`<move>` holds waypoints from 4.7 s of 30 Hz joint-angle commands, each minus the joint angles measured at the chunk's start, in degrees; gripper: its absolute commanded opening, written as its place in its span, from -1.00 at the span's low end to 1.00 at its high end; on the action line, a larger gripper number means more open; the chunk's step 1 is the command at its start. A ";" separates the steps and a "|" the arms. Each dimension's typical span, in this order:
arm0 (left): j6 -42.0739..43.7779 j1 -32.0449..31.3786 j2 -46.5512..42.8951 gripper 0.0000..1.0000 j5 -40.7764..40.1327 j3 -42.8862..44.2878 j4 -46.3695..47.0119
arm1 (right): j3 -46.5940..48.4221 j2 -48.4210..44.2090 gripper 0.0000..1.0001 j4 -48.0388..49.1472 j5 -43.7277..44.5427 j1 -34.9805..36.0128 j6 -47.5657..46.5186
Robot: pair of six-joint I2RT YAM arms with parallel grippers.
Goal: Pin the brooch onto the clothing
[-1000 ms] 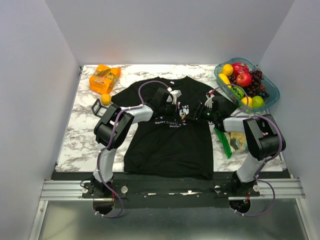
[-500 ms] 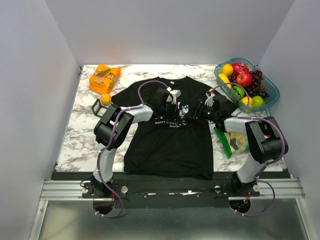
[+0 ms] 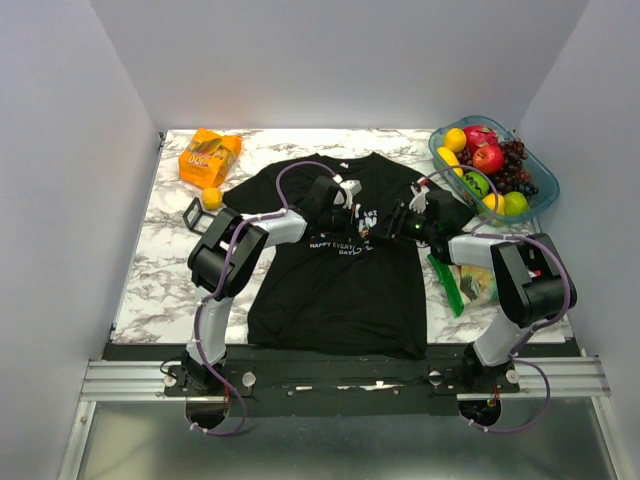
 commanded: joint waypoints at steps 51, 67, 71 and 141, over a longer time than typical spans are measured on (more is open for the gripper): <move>-1.16 -0.53 0.18 -1.00 2.79 0.51 2.49 | -0.22 3.80 -0.26 -3.91 5.70 -2.75 -6.39; -1.16 -0.70 0.18 -1.00 2.53 0.87 2.14 | -1.11 2.04 -0.27 -2.07 3.06 -2.04 -7.71; -1.07 -0.79 0.35 -1.00 2.53 0.86 2.05 | -1.02 1.60 -0.28 -0.66 2.27 -1.87 -7.71; 1.39 -3.60 0.53 -1.00 2.27 0.87 1.52 | 4.52 6.78 -0.36 1.80 1.22 1.82 -7.62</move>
